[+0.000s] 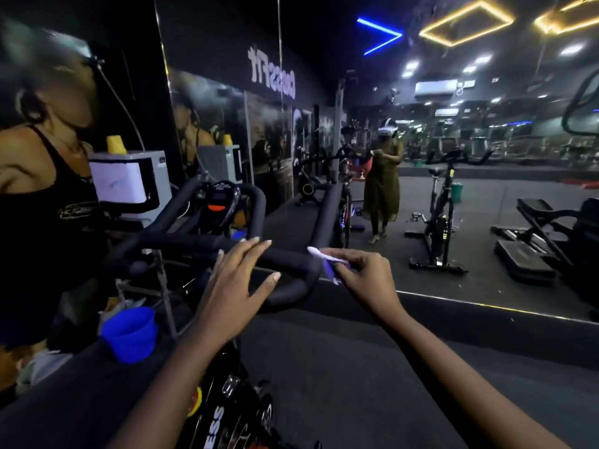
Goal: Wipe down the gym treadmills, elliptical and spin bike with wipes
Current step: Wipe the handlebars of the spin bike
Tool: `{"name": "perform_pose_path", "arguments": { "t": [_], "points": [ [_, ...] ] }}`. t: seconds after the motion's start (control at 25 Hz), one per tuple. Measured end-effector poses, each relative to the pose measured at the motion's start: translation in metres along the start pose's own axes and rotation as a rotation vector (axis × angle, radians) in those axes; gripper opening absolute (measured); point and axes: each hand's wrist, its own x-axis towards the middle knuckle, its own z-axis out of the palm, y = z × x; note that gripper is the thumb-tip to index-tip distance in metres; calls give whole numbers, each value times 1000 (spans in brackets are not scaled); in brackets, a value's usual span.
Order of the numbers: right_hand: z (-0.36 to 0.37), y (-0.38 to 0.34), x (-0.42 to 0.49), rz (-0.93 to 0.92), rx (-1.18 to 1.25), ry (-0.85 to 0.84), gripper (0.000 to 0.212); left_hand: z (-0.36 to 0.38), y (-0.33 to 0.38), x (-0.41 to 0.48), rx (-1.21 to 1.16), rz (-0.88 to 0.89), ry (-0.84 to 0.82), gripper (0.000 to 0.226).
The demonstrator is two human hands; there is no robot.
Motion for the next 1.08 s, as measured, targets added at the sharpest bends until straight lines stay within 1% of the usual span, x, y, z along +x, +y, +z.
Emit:
{"name": "perform_pose_path", "arguments": {
  "t": [0.08, 0.2, 0.32, 0.44, 0.52, 0.56, 0.72, 0.92, 1.0, 1.08],
  "points": [
    [23, -3, 11, -152, 18, -103, 35, -2, -20, -24, -32, -82, 71, 70],
    [54, -9, 31, -379, 46, -273, 41, -3, -34, -50, -92, -242, 163, 81],
    [79, -23, 53, -565, 53, -429, 41, 4, -37, -56, -171, -370, 167, 92],
    [105, -32, 64, -715, 44, -552, 37, 15, -35, -57, -190, -477, 224, 113],
    [118, -37, 66, -771, 42, -636, 33, 21, -31, -56, -182, -516, 253, 125],
    [123, -39, 68, -795, 45, -678, 31, 25, -30, -55, -175, -534, 261, 127],
    [117, -34, 74, -885, 46, -746, 28, 34, -30, -55, -120, -555, 309, 126],
    [65, -5, 71, -1031, 19, -898, 33, 31, -27, -54, -116, -564, 311, 124],
    [54, -6, 81, -1024, -15, -944, 34, 29, -28, -55, -127, -570, 292, 123],
    [66, -20, 92, -1025, -16, -915, 35, 25, -31, -58, -149, -578, 271, 123]
  ]
}}
